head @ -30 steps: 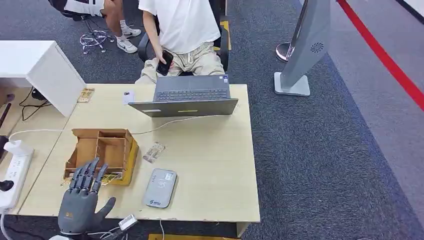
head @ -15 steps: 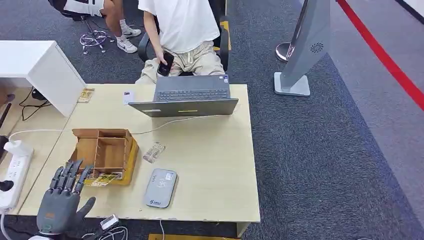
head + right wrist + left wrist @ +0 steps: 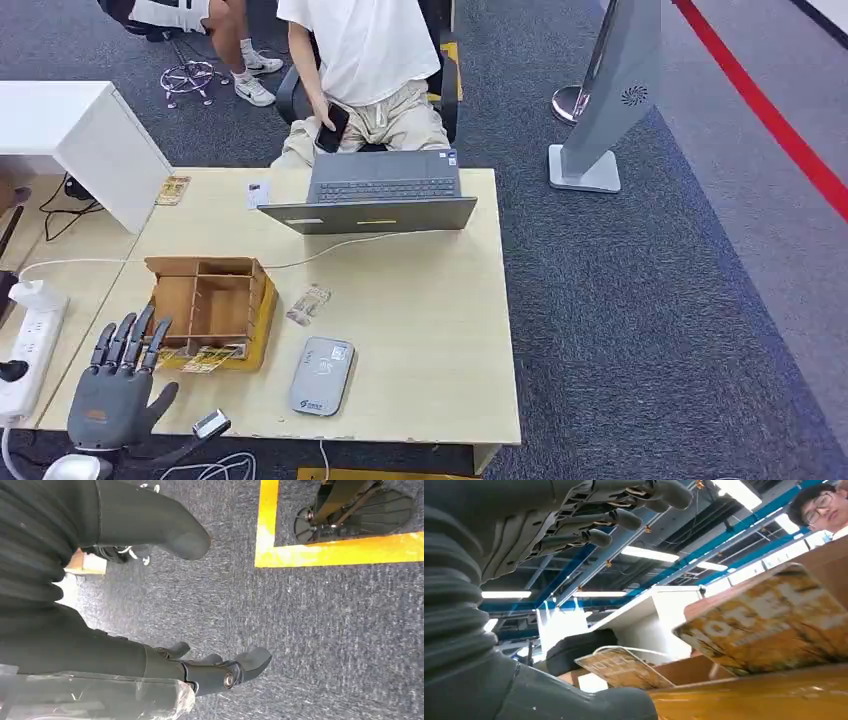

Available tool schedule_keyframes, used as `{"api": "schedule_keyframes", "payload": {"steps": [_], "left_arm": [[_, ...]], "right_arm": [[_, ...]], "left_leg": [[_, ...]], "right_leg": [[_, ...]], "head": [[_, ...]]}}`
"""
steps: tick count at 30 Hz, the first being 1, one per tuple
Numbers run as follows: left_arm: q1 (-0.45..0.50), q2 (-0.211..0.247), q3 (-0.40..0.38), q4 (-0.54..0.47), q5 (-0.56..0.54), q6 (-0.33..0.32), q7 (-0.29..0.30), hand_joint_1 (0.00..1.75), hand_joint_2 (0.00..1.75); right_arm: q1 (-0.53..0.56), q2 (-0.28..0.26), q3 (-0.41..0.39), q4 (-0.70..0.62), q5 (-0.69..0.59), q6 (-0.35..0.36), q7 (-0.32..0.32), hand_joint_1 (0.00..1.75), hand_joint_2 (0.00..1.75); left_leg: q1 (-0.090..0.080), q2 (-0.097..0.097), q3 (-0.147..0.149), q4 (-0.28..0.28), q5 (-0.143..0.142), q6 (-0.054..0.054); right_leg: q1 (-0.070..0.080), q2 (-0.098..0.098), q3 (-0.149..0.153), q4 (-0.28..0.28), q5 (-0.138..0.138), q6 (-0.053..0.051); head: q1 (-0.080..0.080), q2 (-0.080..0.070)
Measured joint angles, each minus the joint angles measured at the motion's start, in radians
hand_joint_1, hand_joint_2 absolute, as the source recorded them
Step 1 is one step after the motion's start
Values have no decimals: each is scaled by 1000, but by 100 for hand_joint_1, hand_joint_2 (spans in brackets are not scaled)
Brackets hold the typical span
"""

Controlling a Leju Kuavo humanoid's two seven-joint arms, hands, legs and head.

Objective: Pass the card to the sensor for recognition and then transmit it.

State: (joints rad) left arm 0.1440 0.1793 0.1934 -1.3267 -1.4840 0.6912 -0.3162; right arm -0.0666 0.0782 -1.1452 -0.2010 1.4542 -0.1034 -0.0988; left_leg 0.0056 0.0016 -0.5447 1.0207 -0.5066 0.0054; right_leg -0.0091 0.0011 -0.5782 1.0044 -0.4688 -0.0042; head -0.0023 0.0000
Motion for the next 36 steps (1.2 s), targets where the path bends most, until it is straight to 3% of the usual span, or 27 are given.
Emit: {"api": "schedule_keyframes", "payload": {"steps": [7, 16, 23, 24, 36], "left_arm": [[-42, -27, -7, 32, -22, 0, 28, 0, 175], [-71, -29, -100, 64, -27, 0, 83, 0, 175], [-73, -27, -146, 73, -10, 0, 85, 0, 175], [-73, -27, -152, 74, -8, 0, 85, 175, 175], [-73, -24, -159, 89, 48, 0, 27, 175, 175]], "right_arm": [[-1, 0, 8, 0, 9, 8, -6, 0, 175], [-2, 0, 23, 0, 13, 11, -6, 0, 175], [-2, 0, 23, 0, 13, 12, -9, 0, 175], [-2, 0, 23, 0, 13, 12, -9, 0, 175], [-2, 0, 23, 0, 13, 11, -9, 0, 175]], "left_leg": [[0, 0, 0, 0, 0, 0], [0, 1, 1, 0, 0, 0], [0, 1, 1, 0, 0, 0], [0, 1, 1, 0, 0, 0], [0, 1, 0, 0, 0, 0]], "right_leg": [[0, 0, 0, 0, 0, 0], [0, 1, 0, 0, 0, 0], [0, 1, 0, 0, 0, 0], [0, 1, 0, 0, 0, 0], [0, 0, 0, 0, 0, 0]], "head": [[1, 0], [1, 0], [1, 0], [1, 0], [1, 0]]}}
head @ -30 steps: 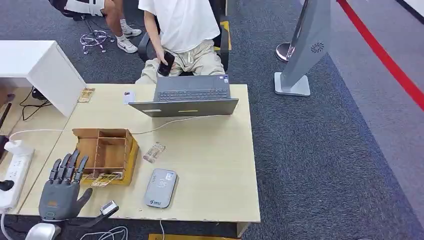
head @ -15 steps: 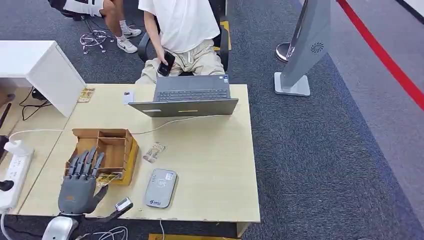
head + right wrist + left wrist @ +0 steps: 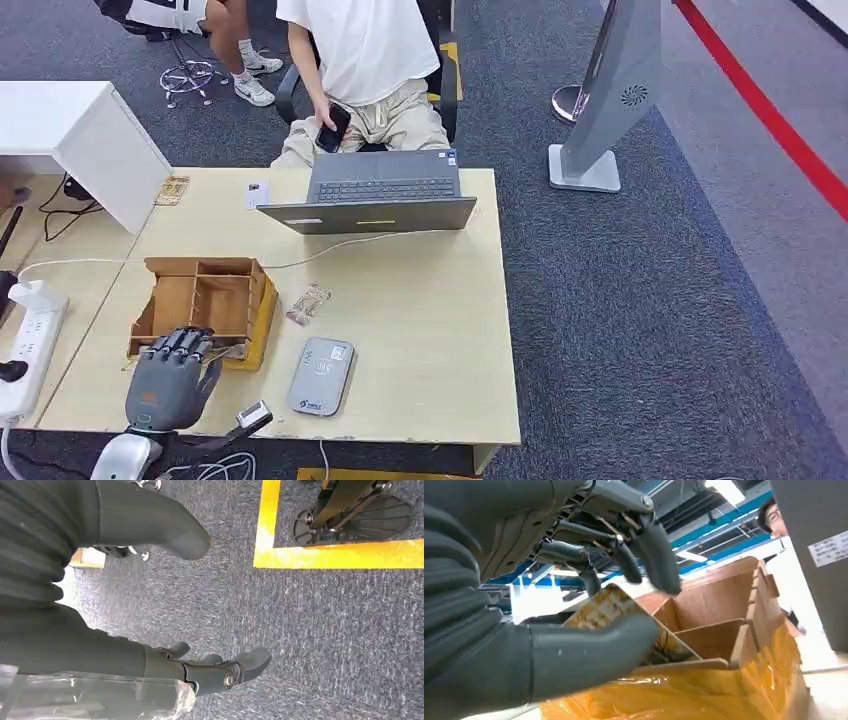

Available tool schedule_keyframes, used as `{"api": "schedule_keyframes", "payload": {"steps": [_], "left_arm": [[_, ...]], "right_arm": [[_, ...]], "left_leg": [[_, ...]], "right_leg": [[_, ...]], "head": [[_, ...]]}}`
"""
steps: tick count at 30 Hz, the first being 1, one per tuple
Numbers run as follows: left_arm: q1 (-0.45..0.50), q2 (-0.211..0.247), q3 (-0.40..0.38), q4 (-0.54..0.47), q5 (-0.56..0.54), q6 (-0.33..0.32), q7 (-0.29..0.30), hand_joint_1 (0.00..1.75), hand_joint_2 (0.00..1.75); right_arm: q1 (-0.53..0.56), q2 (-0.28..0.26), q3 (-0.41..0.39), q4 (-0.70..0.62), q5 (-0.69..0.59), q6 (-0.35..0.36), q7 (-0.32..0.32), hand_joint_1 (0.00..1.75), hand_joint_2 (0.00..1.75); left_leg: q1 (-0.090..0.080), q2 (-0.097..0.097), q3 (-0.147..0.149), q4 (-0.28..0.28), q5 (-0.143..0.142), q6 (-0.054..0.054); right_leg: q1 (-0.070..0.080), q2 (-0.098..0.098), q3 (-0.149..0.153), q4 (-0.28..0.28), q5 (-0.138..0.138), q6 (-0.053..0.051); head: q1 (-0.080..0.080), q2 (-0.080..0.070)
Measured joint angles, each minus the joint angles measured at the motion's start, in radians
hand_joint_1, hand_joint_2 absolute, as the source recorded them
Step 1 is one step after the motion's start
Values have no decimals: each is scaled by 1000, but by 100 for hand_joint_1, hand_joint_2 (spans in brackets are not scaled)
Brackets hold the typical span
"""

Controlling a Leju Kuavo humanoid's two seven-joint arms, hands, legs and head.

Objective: Pass the card to the sensor for recognition and then transmit it.

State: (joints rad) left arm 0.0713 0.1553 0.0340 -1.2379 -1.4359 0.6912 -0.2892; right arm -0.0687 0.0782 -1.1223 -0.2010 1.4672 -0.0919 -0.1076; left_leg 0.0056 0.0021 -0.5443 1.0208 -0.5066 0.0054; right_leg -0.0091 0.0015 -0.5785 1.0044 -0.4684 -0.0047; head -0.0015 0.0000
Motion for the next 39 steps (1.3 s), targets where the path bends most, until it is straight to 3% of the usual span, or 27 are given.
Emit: {"api": "schedule_keyframes", "payload": {"steps": [11, 21, 22, 39], "left_arm": [[-2, -2, 0, 16, 5, 0, -19, 175, 175], [-24, -31, 13, 21, -7, 0, -19, 175, 175], [-25, -33, 15, 21, -9, 0, -19, 0, 175], [-13, -51, 63, -19, 19, 1, -69, 0, 175]], "right_arm": [[0, 0, 0, 0, 0, -3, 6, 0, 175], [0, 0, 0, 0, -2, -4, 11, 0, 175], [1, 0, 0, 0, -2, -4, 11, 0, 175], [0, 0, 0, 1, -18, -9, 14, 0, 175]], "left_leg": [[0, 0, 0, 0, 0, 0], [0, 0, 0, 0, 0, 0], [0, 0, 0, 0, 0, 0], [0, 0, -1, 0, 0, 0]], "right_leg": [[0, 0, 0, 0, 0, 0], [0, 0, 0, 0, 0, 0], [0, 0, 0, 0, 0, 0], [0, 0, 0, 0, 0, 0]], "head": [[0, 0], [0, 0], [0, 0], [0, 0]]}}
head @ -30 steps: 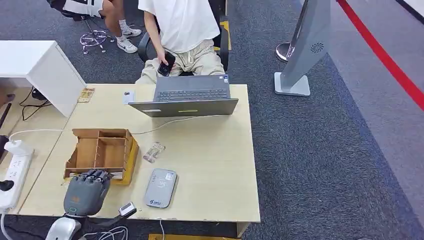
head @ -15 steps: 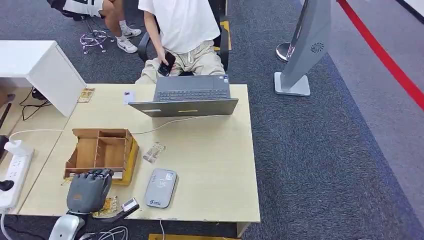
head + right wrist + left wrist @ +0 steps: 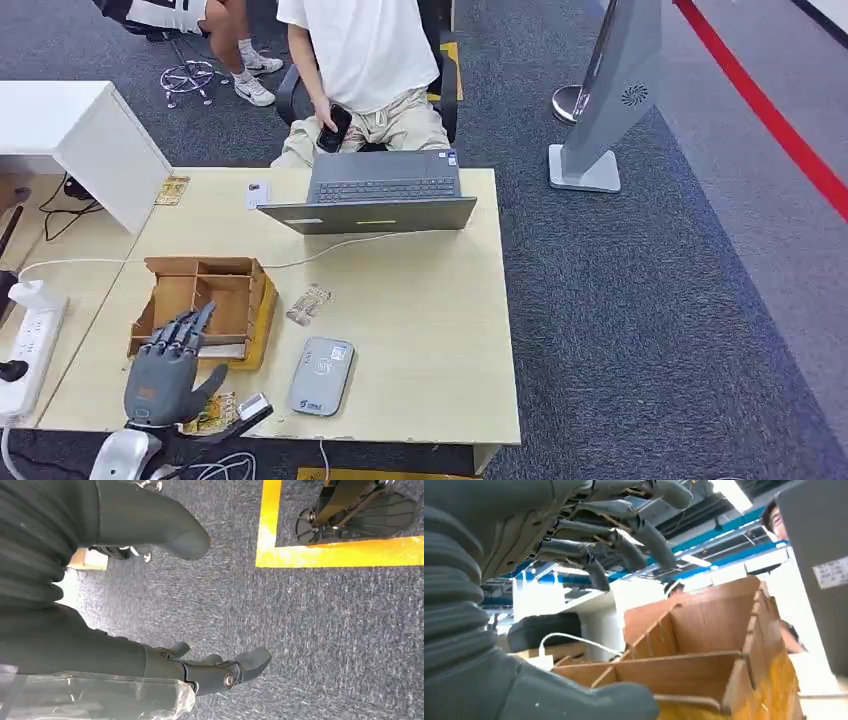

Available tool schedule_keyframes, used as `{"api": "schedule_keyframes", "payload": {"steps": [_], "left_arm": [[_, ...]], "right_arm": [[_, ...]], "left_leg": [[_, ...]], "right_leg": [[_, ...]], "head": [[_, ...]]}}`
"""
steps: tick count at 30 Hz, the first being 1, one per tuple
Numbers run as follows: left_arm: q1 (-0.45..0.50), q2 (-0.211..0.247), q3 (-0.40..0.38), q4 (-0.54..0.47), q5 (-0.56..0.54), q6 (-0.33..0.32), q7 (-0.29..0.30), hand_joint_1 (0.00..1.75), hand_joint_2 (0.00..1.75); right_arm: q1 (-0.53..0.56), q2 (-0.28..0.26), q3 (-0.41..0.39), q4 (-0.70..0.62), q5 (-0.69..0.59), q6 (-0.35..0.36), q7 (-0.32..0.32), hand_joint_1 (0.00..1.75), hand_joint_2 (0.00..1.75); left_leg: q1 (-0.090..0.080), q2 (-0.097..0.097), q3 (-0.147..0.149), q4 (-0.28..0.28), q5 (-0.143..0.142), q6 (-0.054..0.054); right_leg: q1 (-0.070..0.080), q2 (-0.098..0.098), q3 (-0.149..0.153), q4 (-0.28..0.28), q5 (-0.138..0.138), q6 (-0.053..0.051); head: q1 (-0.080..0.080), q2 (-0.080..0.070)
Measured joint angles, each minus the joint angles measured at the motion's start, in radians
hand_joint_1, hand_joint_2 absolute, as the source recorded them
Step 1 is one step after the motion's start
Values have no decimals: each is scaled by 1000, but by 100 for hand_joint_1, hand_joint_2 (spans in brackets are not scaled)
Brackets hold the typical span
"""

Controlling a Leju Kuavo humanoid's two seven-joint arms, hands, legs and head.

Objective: Pass the card to the sensor for recognition and then transmit it.

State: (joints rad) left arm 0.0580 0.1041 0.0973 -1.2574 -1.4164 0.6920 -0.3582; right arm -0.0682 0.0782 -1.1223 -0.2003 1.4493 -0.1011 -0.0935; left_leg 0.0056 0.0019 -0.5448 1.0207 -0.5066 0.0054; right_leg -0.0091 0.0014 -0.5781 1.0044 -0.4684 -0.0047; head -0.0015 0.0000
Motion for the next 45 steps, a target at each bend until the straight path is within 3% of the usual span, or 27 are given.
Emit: {"api": "schedule_keyframes", "payload": {"steps": [10, 20, 30, 45], "left_arm": [[86, 61, 33, -83, -9, 0, 24, 0, 175], [110, 95, 139, -95, -28, 0, -23, 0, 175], [101, 92, 247, -76, -57, 0, -62, 0, 175], [15, 74, 249, -21, -93, 0, -15, 0, 175]], "right_arm": [[2, 0, 0, 0, -3, 0, 0, 0, 175], [3, 0, 0, 0, -5, -1, -2, 0, 175], [3, 0, 0, 0, -3, -1, -3, 0, 175], [0, 0, 0, 2, 3, 2, -5, 0, 175]], "left_leg": [[0, 0, 0, 0, 0, 0], [0, 0, 0, 0, 0, -1], [0, 0, 0, 0, 0, -1], [0, 0, 1, 0, 1, -1]], "right_leg": [[0, 0, 0, 0, 0, 0], [0, 0, 0, 0, 0, 0], [0, 0, 0, 0, 0, 0], [0, 0, 0, 0, 0, -1]], "head": [[-2, 0], [-1, 0], [-1, 0], [0, 0]]}}
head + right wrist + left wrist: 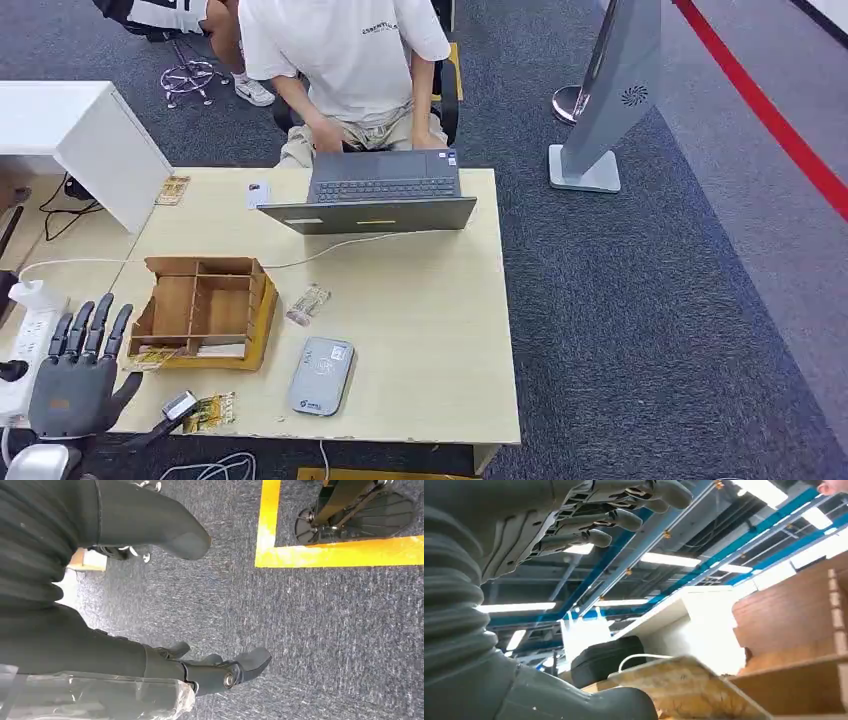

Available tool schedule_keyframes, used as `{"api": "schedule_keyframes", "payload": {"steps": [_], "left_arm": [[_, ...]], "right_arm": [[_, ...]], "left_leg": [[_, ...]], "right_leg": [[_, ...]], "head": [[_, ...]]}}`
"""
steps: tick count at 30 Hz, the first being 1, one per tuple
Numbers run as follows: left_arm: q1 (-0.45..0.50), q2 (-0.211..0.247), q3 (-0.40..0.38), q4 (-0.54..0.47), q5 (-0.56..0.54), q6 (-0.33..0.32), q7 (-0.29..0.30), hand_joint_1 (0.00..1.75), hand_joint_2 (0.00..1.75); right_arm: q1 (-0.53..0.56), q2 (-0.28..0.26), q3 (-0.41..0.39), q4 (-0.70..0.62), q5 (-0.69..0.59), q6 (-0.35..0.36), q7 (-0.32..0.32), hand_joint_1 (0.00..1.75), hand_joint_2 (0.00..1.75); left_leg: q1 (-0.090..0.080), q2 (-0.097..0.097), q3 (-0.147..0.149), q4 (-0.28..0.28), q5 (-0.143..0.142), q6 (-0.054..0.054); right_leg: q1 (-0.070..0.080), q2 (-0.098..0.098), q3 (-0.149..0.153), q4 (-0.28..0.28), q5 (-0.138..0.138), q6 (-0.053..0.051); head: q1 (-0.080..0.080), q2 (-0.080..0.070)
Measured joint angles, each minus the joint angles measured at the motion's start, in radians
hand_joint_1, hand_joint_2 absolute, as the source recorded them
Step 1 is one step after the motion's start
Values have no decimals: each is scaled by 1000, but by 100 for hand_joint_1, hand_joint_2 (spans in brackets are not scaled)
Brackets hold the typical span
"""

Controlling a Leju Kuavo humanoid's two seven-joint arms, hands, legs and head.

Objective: Pass the card to the sensor for recognition and then transmit it.

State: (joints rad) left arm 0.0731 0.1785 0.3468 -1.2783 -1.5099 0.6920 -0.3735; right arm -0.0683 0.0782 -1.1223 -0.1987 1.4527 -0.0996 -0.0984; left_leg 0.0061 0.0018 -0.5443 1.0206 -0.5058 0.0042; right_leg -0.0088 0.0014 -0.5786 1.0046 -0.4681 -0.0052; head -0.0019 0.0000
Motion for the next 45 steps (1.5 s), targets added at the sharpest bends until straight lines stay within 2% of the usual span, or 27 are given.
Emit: {"api": "schedule_keyframes", "payload": {"steps": [5, 20, 21, 39, 45], "left_arm": [[-8, 0, -22, 13, 0, 0, 27, 0, 175], [-23, 2, -50, 45, 19, 0, 51, 0, 175], [-24, 2, -52, 48, 20, 0, 52, 175, 175], [-59, 7, -79, 163, 83, 0, 34, 175, 175], [-77, 12, -92, 194, 100, 2, 56, 175, 175]], "right_arm": [[0, 0, 0, 1, 0, 2, 0, 0, 175], [0, 0, 0, 2, -1, 2, 1, 0, 175], [0, 0, 0, 2, -1, 2, 1, 0, 175], [0, 0, 0, 2, 0, -9, 2, 0, 175], [0, 0, 0, 2, -4, -9, 6, 0, 175]], "left_leg": [[0, 1, 0, 0, 0, 0], [0, 0, 0, 0, 0, 0], [0, 0, 0, 0, 0, 0], [0, 0, 0, 0, 0, 0], [0, 0, 0, 0, 0, 0]], "right_leg": [[0, 0, 0, 0, 0, 0], [0, 0, 0, 0, 0, 0], [0, 0, 0, 0, 0, 0], [0, 0, 0, 0, 0, 0], [0, 0, 0, 0, 0, 0]], "head": [[0, 0], [0, 0], [0, 0], [0, 0], [0, 0]]}}
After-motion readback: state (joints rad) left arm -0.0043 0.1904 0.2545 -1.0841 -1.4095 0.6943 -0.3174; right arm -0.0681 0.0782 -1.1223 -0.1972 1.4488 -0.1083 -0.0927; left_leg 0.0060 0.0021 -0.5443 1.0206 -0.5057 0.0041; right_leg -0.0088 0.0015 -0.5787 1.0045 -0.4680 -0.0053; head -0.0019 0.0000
